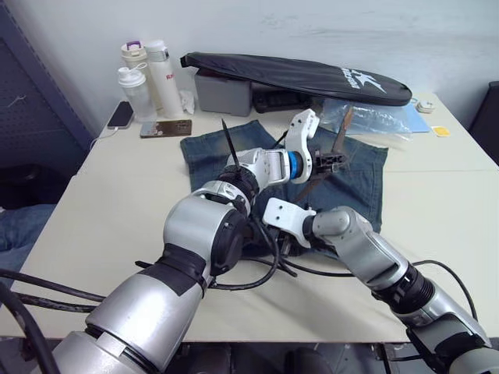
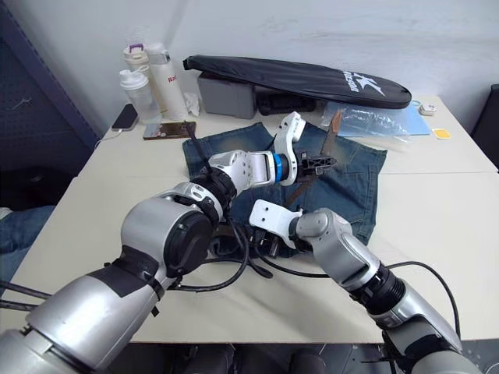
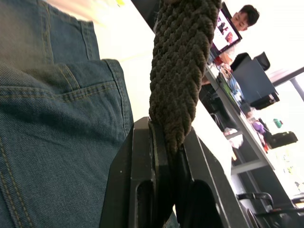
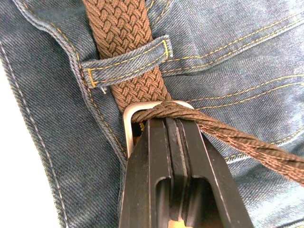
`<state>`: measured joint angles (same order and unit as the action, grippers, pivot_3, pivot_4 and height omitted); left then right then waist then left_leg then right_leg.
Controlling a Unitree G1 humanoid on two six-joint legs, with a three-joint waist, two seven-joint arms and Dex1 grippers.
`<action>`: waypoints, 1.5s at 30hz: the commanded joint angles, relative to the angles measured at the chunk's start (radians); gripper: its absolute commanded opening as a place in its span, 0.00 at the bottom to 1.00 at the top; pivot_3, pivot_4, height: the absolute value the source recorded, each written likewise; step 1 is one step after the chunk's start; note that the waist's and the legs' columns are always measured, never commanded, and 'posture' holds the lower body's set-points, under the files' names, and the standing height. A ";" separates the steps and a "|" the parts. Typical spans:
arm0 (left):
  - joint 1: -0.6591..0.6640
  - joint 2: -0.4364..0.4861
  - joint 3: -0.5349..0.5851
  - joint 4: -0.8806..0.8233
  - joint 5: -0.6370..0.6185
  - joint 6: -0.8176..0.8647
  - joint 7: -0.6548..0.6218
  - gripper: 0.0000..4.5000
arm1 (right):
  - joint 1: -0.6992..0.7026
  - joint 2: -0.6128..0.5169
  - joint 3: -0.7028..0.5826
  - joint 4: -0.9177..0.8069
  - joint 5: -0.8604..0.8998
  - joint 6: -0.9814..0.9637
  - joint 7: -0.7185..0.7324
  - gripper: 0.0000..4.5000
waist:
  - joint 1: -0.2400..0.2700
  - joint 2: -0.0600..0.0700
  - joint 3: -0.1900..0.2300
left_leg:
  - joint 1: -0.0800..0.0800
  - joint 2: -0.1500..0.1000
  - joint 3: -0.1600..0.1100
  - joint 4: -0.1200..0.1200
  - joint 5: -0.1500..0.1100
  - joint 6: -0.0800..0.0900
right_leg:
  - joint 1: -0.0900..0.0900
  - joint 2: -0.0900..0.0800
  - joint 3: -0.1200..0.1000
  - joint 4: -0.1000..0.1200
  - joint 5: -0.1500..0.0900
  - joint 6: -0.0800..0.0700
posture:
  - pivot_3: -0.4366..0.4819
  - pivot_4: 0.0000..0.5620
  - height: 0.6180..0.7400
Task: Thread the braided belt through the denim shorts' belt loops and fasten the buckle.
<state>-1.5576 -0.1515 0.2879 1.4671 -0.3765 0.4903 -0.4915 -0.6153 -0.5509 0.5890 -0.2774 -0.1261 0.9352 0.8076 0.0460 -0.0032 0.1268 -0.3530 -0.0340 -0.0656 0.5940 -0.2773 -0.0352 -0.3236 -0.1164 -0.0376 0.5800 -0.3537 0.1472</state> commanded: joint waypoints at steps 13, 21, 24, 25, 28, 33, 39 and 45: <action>-0.038 -0.107 -0.048 -0.117 0.134 -0.050 -0.193 0.00 | 0.173 -0.111 0.213 0.046 0.005 0.069 0.154 0.01 | 0.032 0.000 0.000 | -0.004 -0.002 0.000 0.000 0.000 -0.001 | 0.002 -0.001 -0.011 -0.005 0.000 0.000 | 0.48 0.27 1.00; -0.033 -0.108 -0.031 -0.121 0.138 -0.036 -0.260 0.00 | 0.121 -0.218 0.104 -0.038 0.078 0.204 0.242 0.01 | 0.046 0.002 0.000 | -0.015 -0.004 -0.005 0.001 0.003 0.006 | 0.000 -0.002 -0.016 -0.009 -0.001 0.001 | 0.48 0.27 1.00; -0.020 -0.108 -0.032 -0.121 0.141 -0.030 -0.264 0.00 | 0.105 -0.207 0.083 -0.036 0.099 0.230 0.234 0.01 | 0.058 0.003 0.000 | -0.017 -0.005 -0.005 0.001 0.003 0.006 | 0.000 -0.003 -0.017 -0.008 -0.001 0.001 | 0.48 0.27 1.00; -0.017 -0.108 -0.033 -0.121 0.142 -0.027 -0.266 0.00 | 0.104 -0.201 0.084 -0.030 0.104 0.236 0.230 0.01 | 0.060 0.003 0.001 | -0.017 -0.004 -0.005 0.001 0.003 0.006 | 0.000 -0.002 -0.017 -0.009 -0.001 0.001 | 0.48 0.27 1.00; -0.005 -0.118 -0.025 -0.125 0.132 -0.010 -0.281 0.00 | 0.137 -0.114 0.035 0.005 0.146 0.246 0.191 0.01 | 0.058 0.003 0.001 | -0.017 -0.004 -0.005 0.001 0.003 0.006 | 0.000 -0.002 -0.018 -0.010 -0.001 0.001 | 0.48 0.27 1.00; 0.027 -0.119 -0.037 -0.130 0.142 0.016 -0.322 0.00 | 0.180 -0.068 -0.088 -0.053 0.157 0.250 0.123 0.01 | 0.033 0.004 0.001 | -0.016 -0.002 -0.004 0.000 0.004 0.004 | 0.001 -0.001 -0.018 -0.007 -0.001 0.001 | 0.48 0.27 1.00; 0.099 -0.084 -0.070 -0.136 0.184 0.032 -0.342 0.00 | 0.252 -0.110 -0.288 -0.227 0.219 0.327 0.074 0.01 | 0.036 0.010 0.013 | -0.018 -0.002 -0.005 0.000 0.005 0.004 | -0.001 -0.001 -0.018 -0.006 -0.001 0.001 | 0.48 0.27 1.00; 0.144 -0.046 -0.085 -0.138 0.201 0.042 -0.346 0.00 | 0.281 -0.119 -0.439 -0.321 0.299 0.393 0.027 0.01 | 0.034 0.011 0.018 | -0.019 -0.002 -0.004 0.000 0.005 0.004 | -0.001 -0.001 -0.018 -0.005 -0.001 0.001 | 0.48 0.27 1.00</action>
<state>-1.4255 -0.2157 0.2081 1.3600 -0.1840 0.5300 -0.8192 -0.3721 -0.6554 0.1958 -0.5957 0.1406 1.2523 0.8500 0.0795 0.0081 0.1448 -0.3717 -0.0360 -0.0695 0.5934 -0.2723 -0.0312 -0.3250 -0.1170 -0.0558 0.5754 -0.3550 0.1484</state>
